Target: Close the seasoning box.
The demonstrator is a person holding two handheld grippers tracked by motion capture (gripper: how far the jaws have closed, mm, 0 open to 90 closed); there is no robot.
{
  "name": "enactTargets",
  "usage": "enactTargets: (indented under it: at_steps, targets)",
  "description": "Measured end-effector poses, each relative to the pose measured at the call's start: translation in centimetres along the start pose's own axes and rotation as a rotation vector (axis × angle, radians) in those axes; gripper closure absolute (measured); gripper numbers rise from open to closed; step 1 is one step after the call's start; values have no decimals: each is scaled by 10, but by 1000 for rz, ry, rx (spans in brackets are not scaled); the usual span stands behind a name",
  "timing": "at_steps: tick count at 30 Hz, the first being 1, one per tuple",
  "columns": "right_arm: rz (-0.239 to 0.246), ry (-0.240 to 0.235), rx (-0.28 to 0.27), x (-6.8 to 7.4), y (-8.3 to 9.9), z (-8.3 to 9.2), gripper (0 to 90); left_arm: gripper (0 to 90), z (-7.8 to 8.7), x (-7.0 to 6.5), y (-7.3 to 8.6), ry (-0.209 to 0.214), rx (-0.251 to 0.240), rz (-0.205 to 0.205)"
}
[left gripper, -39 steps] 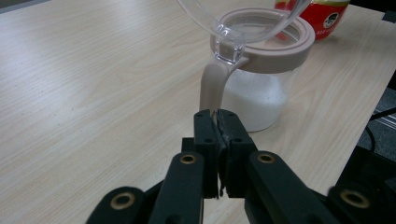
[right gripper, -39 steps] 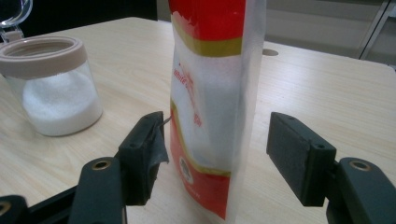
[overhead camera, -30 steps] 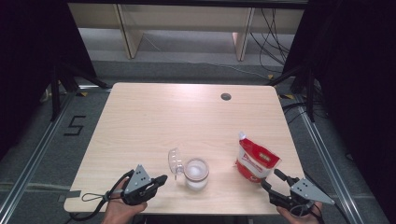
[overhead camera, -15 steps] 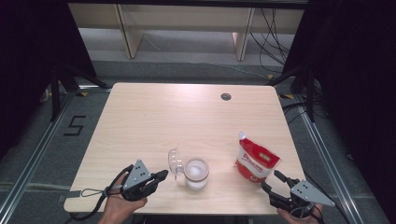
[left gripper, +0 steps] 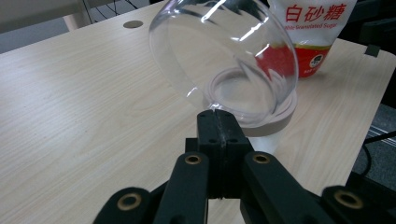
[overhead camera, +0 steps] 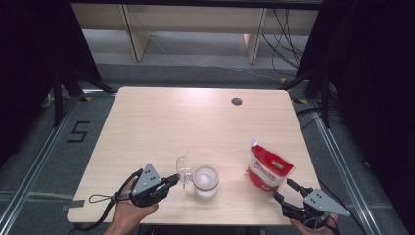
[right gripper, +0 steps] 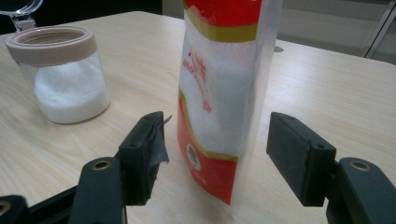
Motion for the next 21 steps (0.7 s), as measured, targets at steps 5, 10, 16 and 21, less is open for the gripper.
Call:
enactTargets:
  at_steps: [5,10,16,21]
  targets:
    - [-6,-13,2,2,0,-1,378,894,-4,-3,0,11,-13,16]
    - [-24,0,10,3,1,0,378,894,-8,-7,-2,18,-23,10]
    - [8,-15,8,2,1,-1,380,894,-11,-12,-4,35,-20,-17]
    - [10,-17,8,2,1,-1,381,887,-10,-11,-3,38,-20,-21]
Point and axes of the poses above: each handheld gripper's, and its own axes: z roughly backward along the jaws, y roughly out of its underside, x roughly to its left, the point moved 3 cm from there along -z, roughly forward along the jaws, and after that the axes turned 2 degrees about y, right-handed, at the moved point
